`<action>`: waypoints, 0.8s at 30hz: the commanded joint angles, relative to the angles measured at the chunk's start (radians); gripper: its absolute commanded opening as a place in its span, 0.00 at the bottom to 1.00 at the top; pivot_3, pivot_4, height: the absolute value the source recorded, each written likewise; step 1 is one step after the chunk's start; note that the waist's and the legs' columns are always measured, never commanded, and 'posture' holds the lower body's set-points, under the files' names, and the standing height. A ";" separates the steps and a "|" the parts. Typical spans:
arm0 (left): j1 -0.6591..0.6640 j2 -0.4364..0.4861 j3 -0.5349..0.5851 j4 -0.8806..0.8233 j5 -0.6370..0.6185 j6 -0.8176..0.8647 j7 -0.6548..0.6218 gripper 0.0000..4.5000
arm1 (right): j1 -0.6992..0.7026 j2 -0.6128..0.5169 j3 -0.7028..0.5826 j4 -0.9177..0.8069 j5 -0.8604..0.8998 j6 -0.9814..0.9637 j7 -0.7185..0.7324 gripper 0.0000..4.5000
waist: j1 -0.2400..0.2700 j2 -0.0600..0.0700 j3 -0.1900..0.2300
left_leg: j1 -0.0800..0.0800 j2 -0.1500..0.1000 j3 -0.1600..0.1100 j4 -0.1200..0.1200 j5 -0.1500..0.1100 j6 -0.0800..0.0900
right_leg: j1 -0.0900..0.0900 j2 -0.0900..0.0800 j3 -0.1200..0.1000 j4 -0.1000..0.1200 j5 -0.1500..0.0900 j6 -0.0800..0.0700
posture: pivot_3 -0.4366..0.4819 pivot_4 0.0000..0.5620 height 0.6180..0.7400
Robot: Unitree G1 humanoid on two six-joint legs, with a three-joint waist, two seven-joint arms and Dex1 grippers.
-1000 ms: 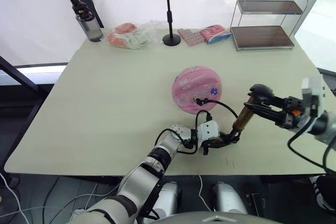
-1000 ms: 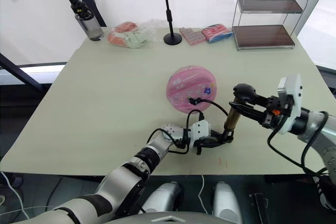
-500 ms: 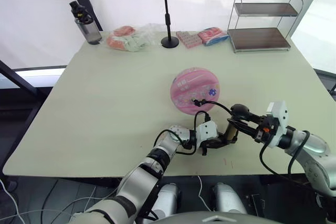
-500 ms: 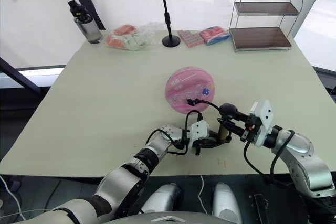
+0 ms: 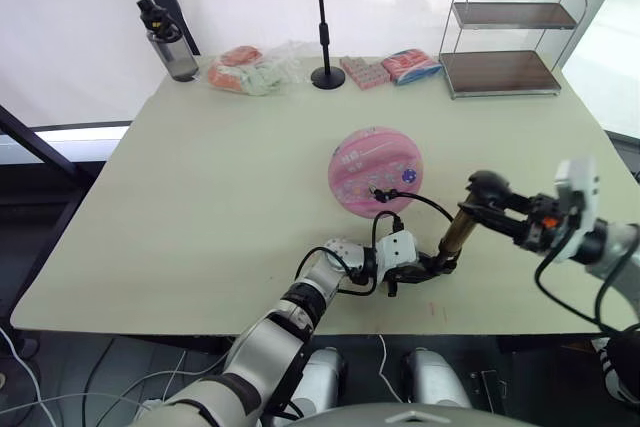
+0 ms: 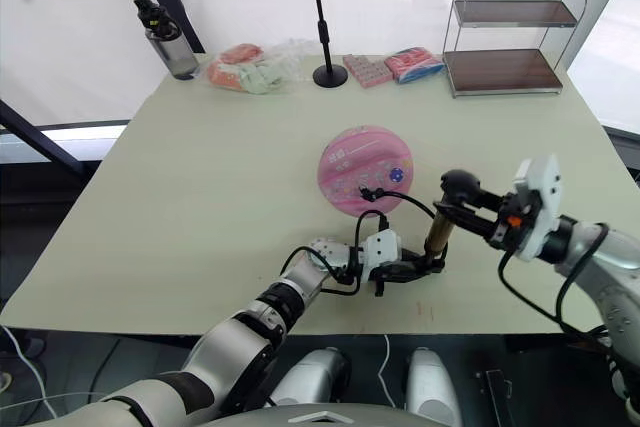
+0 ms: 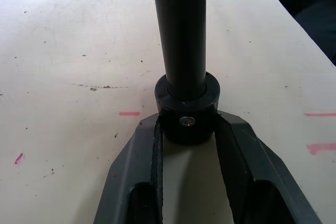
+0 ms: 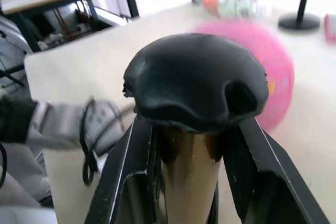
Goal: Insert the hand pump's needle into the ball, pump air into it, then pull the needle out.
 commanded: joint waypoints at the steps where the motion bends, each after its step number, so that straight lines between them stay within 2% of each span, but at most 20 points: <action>1: 0.045 0.022 -0.026 0.063 0.038 0.030 -0.011 0.24 | -0.059 -0.051 -0.134 -0.041 0.117 0.034 -0.019 0.24 | 0.000 0.000 0.001 | 0.000 0.000 0.000 0.000 0.000 0.000 | 0.000 0.000 0.000 0.000 0.000 0.000 | 0.48 0.27 1.00; 8: 0.043 0.021 -0.027 0.065 0.039 0.030 -0.013 0.24 | -0.172 -0.142 -0.233 -0.012 0.265 0.120 -0.067 0.24 | 0.001 -0.001 0.002 | 0.000 0.000 0.001 0.000 0.000 0.000 | 0.000 0.000 0.000 0.000 0.000 0.000 | 0.48 0.27 1.00; 16: 0.045 0.024 -0.027 0.063 0.040 0.030 -0.014 0.24 | -0.233 -0.209 -0.254 0.012 0.348 0.199 -0.096 0.24 | 0.003 -0.001 0.004 | -0.002 0.000 0.001 0.001 0.000 0.000 | -0.001 -0.001 0.000 0.000 0.000 0.000 | 0.48 0.27 1.00; 19: 0.048 0.024 -0.028 0.062 0.040 0.030 -0.014 0.24 | -0.223 -0.207 -0.248 0.020 0.333 0.201 -0.098 0.24 | 0.002 -0.001 0.005 | -0.002 0.000 0.001 0.001 0.000 0.000 | -0.001 -0.002 0.000 0.000 0.000 0.000 | 0.48 0.27 1.00; 24: 0.046 0.025 -0.027 0.062 0.039 0.029 -0.011 0.24 | -0.107 -0.171 -0.173 -0.022 0.213 0.160 -0.057 0.24 | 0.002 -0.001 0.005 | -0.002 0.000 0.000 0.001 0.000 0.000 | -0.001 -0.001 0.000 0.000 0.000 0.000 | 0.48 0.27 1.00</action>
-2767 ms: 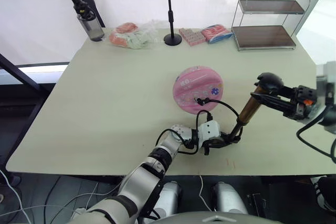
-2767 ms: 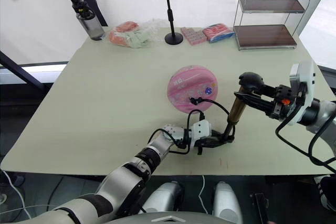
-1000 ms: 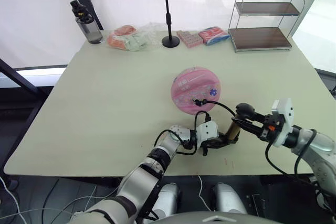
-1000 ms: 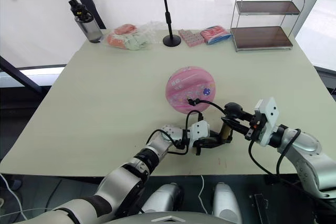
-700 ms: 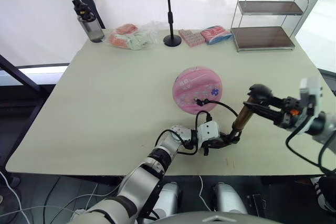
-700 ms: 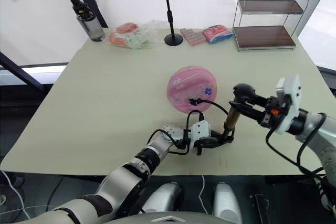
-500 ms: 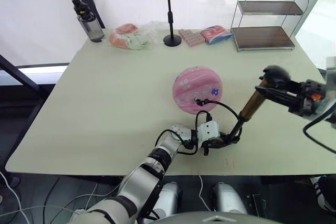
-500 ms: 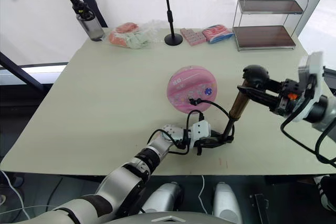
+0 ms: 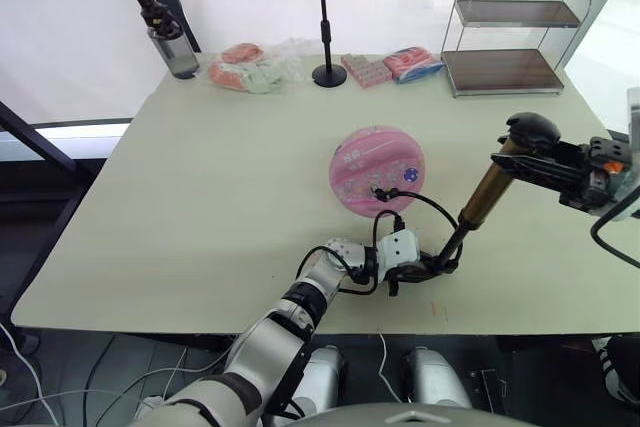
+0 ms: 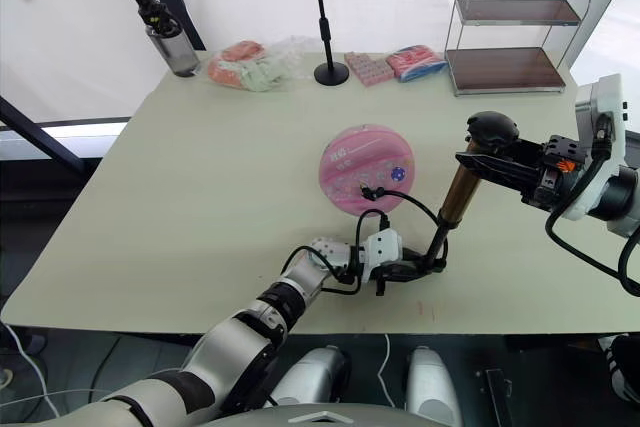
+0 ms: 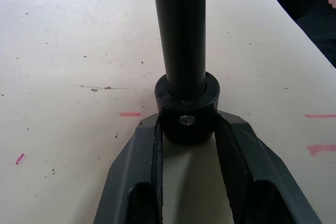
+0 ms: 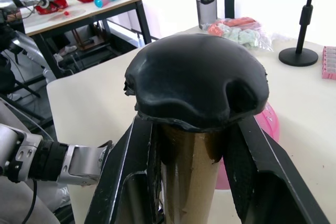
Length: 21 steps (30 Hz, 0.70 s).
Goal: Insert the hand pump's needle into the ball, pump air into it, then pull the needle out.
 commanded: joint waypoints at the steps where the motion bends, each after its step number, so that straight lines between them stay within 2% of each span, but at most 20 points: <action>1: 0.046 0.029 -0.026 0.063 0.040 0.031 -0.009 0.24 | 0.053 0.026 -0.009 -0.039 -0.087 -0.072 0.022 0.24 | -0.002 0.000 0.000 | 0.001 0.000 0.000 0.000 0.000 0.000 | 0.001 0.000 0.000 0.000 0.000 0.000 | 0.48 0.27 1.00; 10: 0.043 0.033 -0.026 0.063 0.041 0.031 -0.009 0.24 | 0.209 0.138 0.161 -0.008 -0.266 -0.193 0.077 0.24 | -0.003 -0.003 -0.002 | 0.003 0.001 0.001 0.000 0.000 0.000 | 0.001 0.002 0.001 0.001 0.000 0.000 | 0.48 0.27 1.00; 13: 0.042 0.035 -0.025 0.063 0.041 0.031 -0.009 0.24 | 0.234 0.197 0.212 0.014 -0.304 -0.225 0.075 0.24 | -0.004 -0.003 -0.003 | 0.003 0.001 0.001 0.000 0.000 0.000 | 0.002 0.002 0.001 0.001 0.000 0.000 | 0.48 0.27 1.00; 21: 0.041 0.034 -0.024 0.061 0.039 0.032 -0.007 0.24 | 0.293 0.305 0.390 0.144 -0.544 -0.389 0.072 0.24 | -0.007 -0.005 -0.008 | 0.005 0.002 0.001 0.000 0.000 0.000 | 0.002 0.003 0.001 0.002 0.000 0.000 | 0.48 0.27 1.00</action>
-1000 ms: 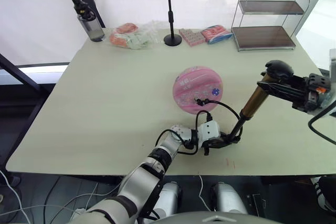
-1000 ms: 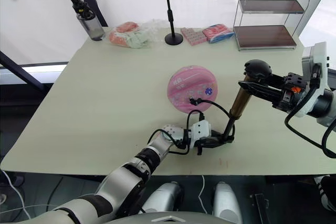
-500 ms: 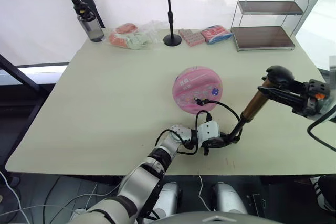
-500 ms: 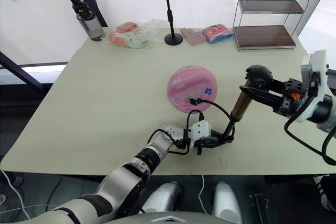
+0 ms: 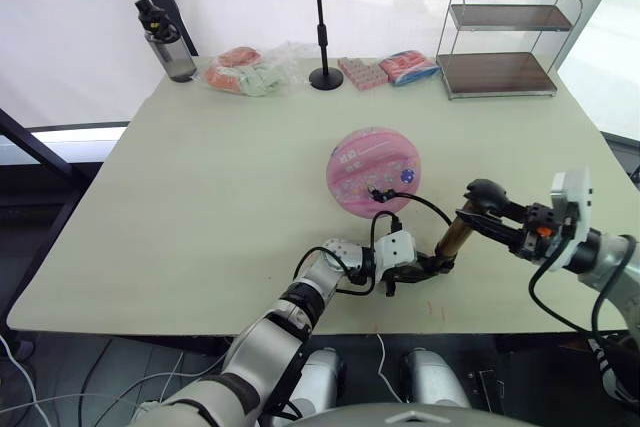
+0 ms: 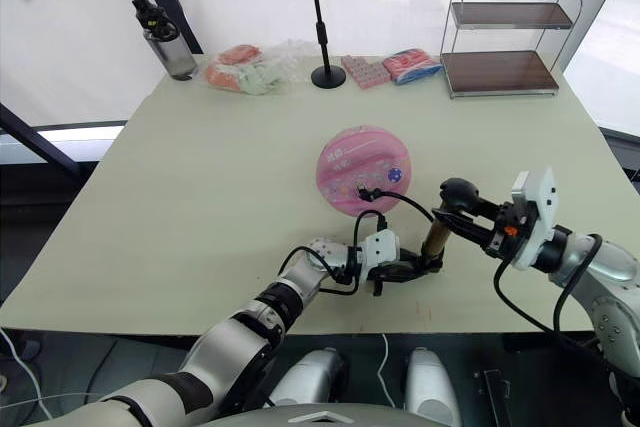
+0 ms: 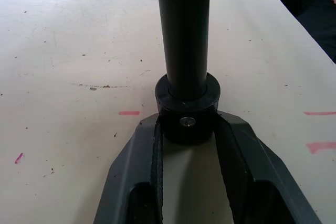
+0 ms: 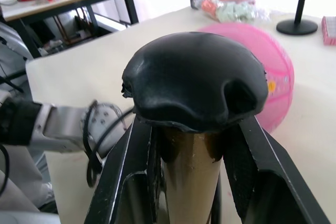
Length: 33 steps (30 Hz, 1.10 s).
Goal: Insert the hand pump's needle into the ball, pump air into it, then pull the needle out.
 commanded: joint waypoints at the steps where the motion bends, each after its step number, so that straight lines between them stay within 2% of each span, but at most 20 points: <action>1: 0.042 0.021 -0.023 0.057 0.035 0.029 -0.011 0.24 | 0.062 0.046 0.109 0.081 -0.120 -0.027 -0.017 0.24 | 0.000 -0.001 -0.002 | 0.000 0.000 0.000 0.000 0.000 0.000 | 0.000 0.000 0.000 0.000 0.000 0.000 | 0.48 0.27 1.00; 5: 0.039 0.020 -0.018 0.061 0.034 0.030 -0.001 0.24 | 0.081 0.081 0.126 0.100 -0.155 -0.068 -0.017 0.24 | -0.002 0.000 -0.003 | 0.000 0.000 0.000 0.000 0.000 0.000 | 0.000 0.000 0.000 0.000 0.000 0.000 | 0.48 0.27 1.00; 10: 0.034 0.017 -0.014 0.066 0.030 0.029 0.009 0.24 | 0.060 0.077 0.073 0.060 -0.106 -0.036 -0.018 0.24 | -0.002 0.000 -0.003 | 0.003 0.000 0.000 0.000 0.000 0.000 | 0.002 0.000 0.001 0.000 0.000 0.000 | 0.48 0.27 1.00; 14: 0.032 0.015 -0.015 0.070 0.032 0.026 0.012 0.24 | 0.014 0.024 -0.023 -0.014 0.009 0.034 -0.010 0.24 | 0.002 0.001 -0.001 | 0.006 0.000 0.000 -0.001 0.000 0.000 | 0.005 0.000 0.001 0.000 -0.002 0.003 | 0.48 0.27 1.00; 19: 0.032 0.015 -0.014 0.073 0.031 0.025 0.008 0.24 | -0.052 -0.049 -0.130 -0.094 0.155 0.150 -0.021 0.24 | 0.006 0.003 0.003 | 0.004 -0.001 0.000 0.000 0.000 0.000 | 0.005 -0.001 0.001 -0.001 0.000 0.000 | 0.48 0.27 1.00; 27: 0.031 0.017 -0.014 0.074 0.032 0.027 0.001 0.24 | -0.183 -0.198 -0.306 -0.116 0.373 0.298 -0.050 0.24 | 0.005 0.004 0.004 | -0.001 -0.002 -0.001 0.001 0.000 0.000 | 0.002 -0.002 -0.001 -0.001 0.000 0.000 | 0.48 0.27 1.00; 33: 0.031 0.022 -0.017 0.070 0.033 0.027 -0.013 0.24 | -0.246 -0.272 -0.368 -0.123 0.479 0.362 -0.072 0.24 | 0.005 0.004 0.004 | -0.003 -0.001 -0.001 0.001 0.000 0.000 | 0.000 -0.002 -0.001 -0.001 0.000 0.000 | 0.48 0.27 1.00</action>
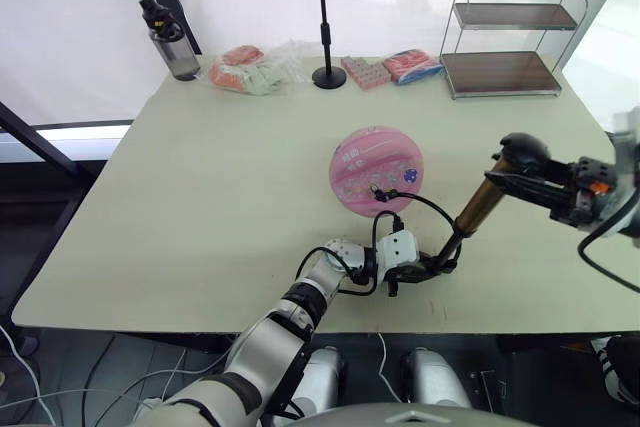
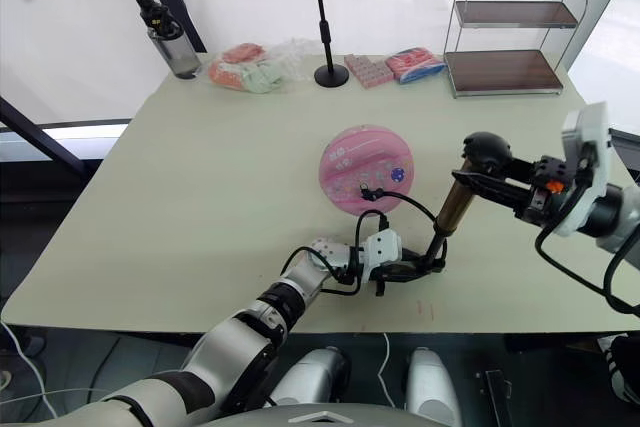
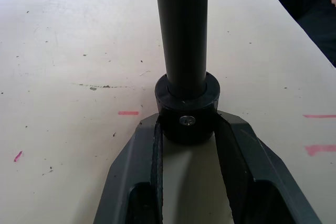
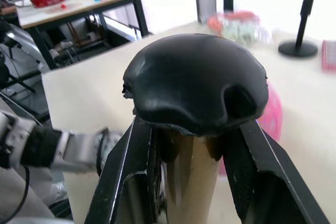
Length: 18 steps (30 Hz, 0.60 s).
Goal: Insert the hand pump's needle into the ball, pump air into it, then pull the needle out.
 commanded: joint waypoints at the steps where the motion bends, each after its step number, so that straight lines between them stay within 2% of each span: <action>1: 0.036 0.035 -0.019 0.059 0.036 0.031 -0.013 0.24 | -0.054 -0.044 -0.090 -0.024 0.093 0.018 -0.021 0.24 | -0.001 0.000 0.000 | 0.000 0.000 0.000 0.000 0.000 0.000 | 0.000 0.000 0.000 0.000 0.000 0.000 | 0.48 0.27 1.00; 10: 0.048 0.040 -0.018 0.049 0.035 0.035 -0.020 0.24 | -0.103 -0.111 -0.120 0.012 0.157 0.070 -0.030 0.24 | 0.000 0.000 0.004 | -0.002 0.000 0.001 0.000 0.000 0.000 | -0.002 -0.001 0.001 0.000 0.000 0.000 | 0.48 0.27 1.00; 15: 0.043 0.038 -0.017 0.051 0.036 0.035 -0.015 0.24 | -0.012 -0.107 -0.044 -0.033 0.015 0.042 0.009 0.24 | 0.000 0.000 0.004 | -0.002 0.000 0.001 0.000 0.000 0.000 | -0.002 -0.001 0.000 0.000 0.000 0.000 | 0.48 0.27 1.00; 18: 0.047 0.037 -0.020 0.049 0.037 0.032 -0.014 0.24 | 0.056 -0.049 0.032 -0.054 -0.057 0.000 0.010 0.24 | -0.002 -0.002 0.003 | -0.001 0.000 0.001 0.000 0.000 0.000 | -0.002 0.000 0.000 0.000 0.000 0.000 | 0.48 0.27 1.00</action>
